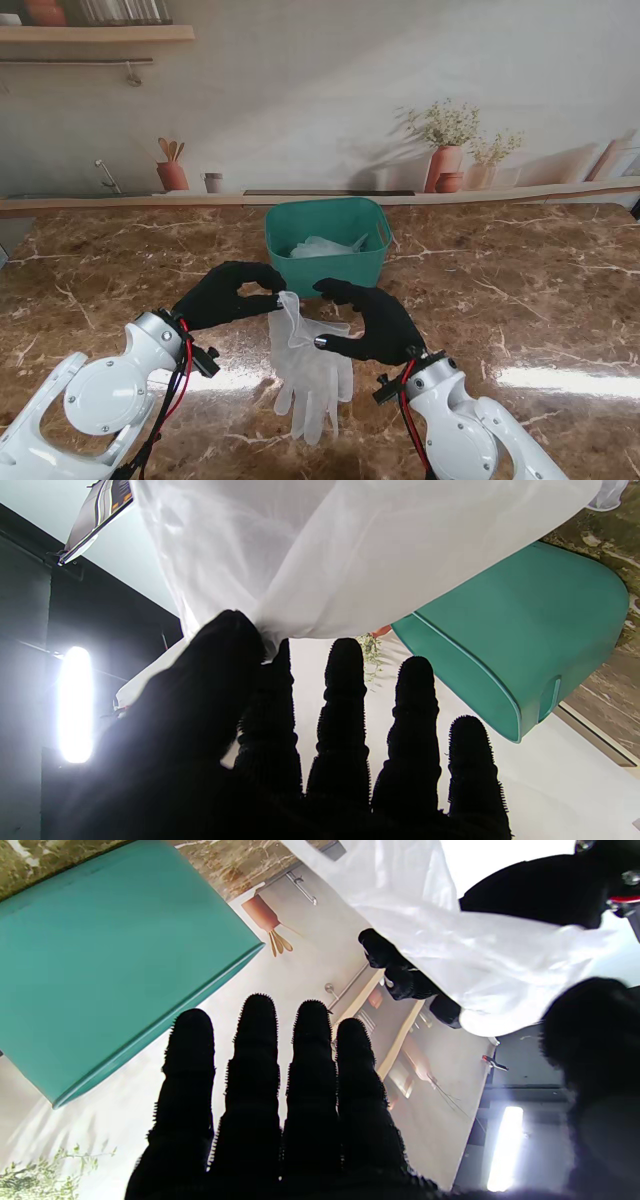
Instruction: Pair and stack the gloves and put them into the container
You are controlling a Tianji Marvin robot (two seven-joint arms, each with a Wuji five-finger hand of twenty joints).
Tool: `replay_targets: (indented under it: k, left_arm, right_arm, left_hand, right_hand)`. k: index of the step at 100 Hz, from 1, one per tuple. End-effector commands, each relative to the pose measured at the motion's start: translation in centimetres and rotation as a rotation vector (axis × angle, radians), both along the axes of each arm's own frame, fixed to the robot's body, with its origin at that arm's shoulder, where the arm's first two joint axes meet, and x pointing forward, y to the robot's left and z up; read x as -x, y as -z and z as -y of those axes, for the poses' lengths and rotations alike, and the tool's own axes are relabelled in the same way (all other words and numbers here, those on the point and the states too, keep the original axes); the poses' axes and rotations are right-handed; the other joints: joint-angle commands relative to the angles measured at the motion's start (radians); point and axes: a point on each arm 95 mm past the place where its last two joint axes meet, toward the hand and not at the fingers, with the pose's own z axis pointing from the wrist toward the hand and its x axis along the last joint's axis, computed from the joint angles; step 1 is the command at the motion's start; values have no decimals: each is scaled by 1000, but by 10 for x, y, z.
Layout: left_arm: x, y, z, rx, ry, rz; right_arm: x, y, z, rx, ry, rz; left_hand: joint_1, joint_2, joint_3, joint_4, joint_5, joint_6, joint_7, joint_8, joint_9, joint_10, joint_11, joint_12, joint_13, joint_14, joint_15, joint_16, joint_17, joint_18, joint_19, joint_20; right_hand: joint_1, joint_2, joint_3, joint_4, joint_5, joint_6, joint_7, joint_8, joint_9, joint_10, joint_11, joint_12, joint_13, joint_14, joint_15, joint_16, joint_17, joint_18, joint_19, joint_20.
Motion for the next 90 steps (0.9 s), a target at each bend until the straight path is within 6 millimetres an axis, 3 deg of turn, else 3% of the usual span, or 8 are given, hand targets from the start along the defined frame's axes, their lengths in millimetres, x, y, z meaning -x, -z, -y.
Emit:
replay_targets:
  k: [1, 48, 59, 69, 74, 77, 81, 90]
  left_arm:
    - [1, 2, 1, 3, -8, -7]
    - [3, 0, 6, 12, 12, -8]
    - [4, 0, 4, 6, 16, -10]
    - [4, 1, 1, -1, 11, -9]
    - [4, 2, 0, -6, 7, -8]
    - [4, 2, -1, -7, 5, -9]
    - [5, 3, -2, -8, 5, -9]
    - [7, 4, -6, -21, 24, -14]
  right_arm:
    - [8, 5, 0, -7, -20, -15]
    - [10, 16, -21, 115, -42, 118]
    - [9, 16, -25, 69, -18, 143]
    - [8, 13, -25, 19, -6, 162]
    - [8, 10, -24, -11, 2, 163]
    - [8, 8, -22, -26, 7, 164]
    - [8, 5, -21, -37, 15, 167]
    - [8, -2, -16, -50, 28, 171]
  left_hand:
    - [38, 38, -5, 47, 37, -81, 12, -6, 4, -1, 13, 14, -9, 14, -11, 8, -19, -2, -15, 24]
    - [31, 38, 5, 44, 34, -78, 17, -15, 8, -5, 9, 47, -4, 11, -8, 10, -20, -1, -6, 23]
    - [30, 39, 4, 45, 34, -80, 14, -19, 8, -3, 5, 44, -5, 13, -9, 9, -20, -1, -8, 21]
    - [29, 39, 0, 44, 36, -86, 6, -33, 12, -5, 5, 43, 0, 14, -7, 10, -21, 1, -11, 18]
    - [28, 36, -2, 44, 40, -90, 3, -44, 16, -5, 6, 42, 6, 15, -5, 10, -21, 4, -10, 18]
    - [29, 32, -3, 45, 45, -89, 1, -56, 19, -5, 7, 44, 9, 16, -4, 11, -21, 6, -9, 19]
    - [23, 20, 8, 45, 49, -86, 20, -107, 22, -6, 6, 53, 13, 18, -4, 12, -22, 9, -6, 20]
    - [11, -12, 26, 47, 71, -76, 30, -189, 32, -13, 3, 50, 20, 17, -5, 10, -23, 16, -10, 19]
  right_hand:
    - [-71, 13, 20, 51, -44, -17, -27, -16, -28, -28, -22, -21, -31, -18, -22, -24, -11, -3, -24, 22]
    - [41, -47, -39, 20, -47, 2, 45, 52, -32, -31, 40, 13, -19, -22, -2, -14, 2, 10, 1, 76]
    - [147, -45, -107, 13, 67, -97, 145, 127, 48, -52, 118, 80, 28, -29, 50, 13, 23, 6, 32, 90]
    - [299, -71, -189, 7, 282, -296, 280, 209, 191, -92, 228, 201, 81, -39, 126, 61, 35, 2, 59, 91]
    - [409, -59, -301, -25, 333, -354, 436, 91, 243, -97, 236, 235, 96, -42, 155, 81, 40, 1, 77, 92]
    - [416, -92, -148, -67, 363, -394, 641, -59, 287, -99, 251, 250, 115, -45, 183, 96, 48, 0, 94, 96]
    - [337, -131, 178, -184, 416, -394, 707, -111, 324, -101, 260, 293, 131, -49, 222, 115, 56, -4, 121, 105]
    - [285, -62, 267, -206, 416, -347, 710, -133, 363, -88, 254, 304, 163, -49, 285, 144, 77, -3, 162, 116]
